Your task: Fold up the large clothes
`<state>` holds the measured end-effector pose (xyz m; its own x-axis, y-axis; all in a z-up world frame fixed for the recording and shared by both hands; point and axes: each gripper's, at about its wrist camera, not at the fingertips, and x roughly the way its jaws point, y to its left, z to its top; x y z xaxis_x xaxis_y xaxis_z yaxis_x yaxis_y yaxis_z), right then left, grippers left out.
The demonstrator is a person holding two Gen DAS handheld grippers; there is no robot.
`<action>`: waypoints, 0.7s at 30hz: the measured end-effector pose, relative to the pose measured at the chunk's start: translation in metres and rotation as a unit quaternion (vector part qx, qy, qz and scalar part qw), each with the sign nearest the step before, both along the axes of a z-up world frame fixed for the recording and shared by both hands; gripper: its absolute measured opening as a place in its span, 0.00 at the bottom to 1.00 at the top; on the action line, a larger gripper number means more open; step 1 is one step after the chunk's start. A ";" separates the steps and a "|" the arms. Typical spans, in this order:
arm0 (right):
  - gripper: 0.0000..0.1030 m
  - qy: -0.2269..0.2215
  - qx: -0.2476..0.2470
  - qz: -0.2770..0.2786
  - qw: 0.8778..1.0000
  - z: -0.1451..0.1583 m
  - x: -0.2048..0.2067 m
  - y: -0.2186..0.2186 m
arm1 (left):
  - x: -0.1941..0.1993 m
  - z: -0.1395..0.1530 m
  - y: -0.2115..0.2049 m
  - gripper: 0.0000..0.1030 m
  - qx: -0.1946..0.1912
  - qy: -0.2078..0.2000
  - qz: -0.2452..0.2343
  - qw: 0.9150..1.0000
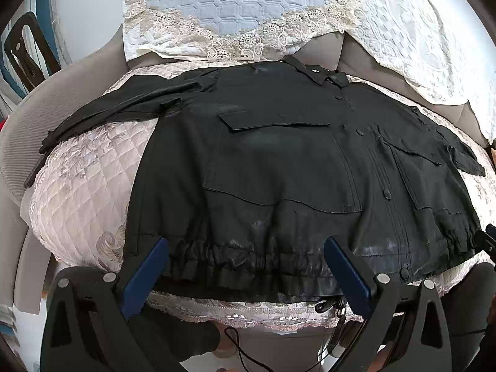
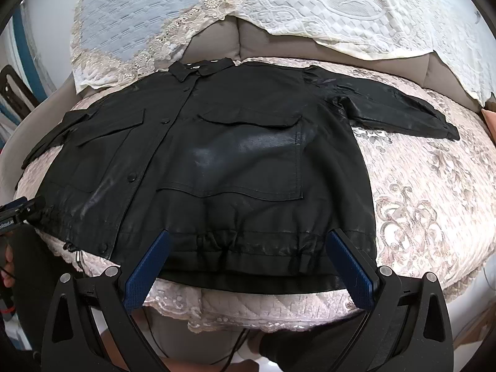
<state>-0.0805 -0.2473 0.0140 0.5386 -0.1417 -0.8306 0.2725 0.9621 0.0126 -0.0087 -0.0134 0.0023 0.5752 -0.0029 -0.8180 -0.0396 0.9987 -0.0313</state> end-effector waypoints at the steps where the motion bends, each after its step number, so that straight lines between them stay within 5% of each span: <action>1: 0.98 0.000 0.000 0.000 1.000 0.000 0.000 0.000 | 0.000 0.000 0.000 0.99 0.000 0.000 -0.001 1.000; 21: 0.98 -0.008 -0.004 0.009 1.000 0.005 0.003 0.007 | 0.000 -0.002 0.001 0.99 -0.001 0.004 -0.002 1.000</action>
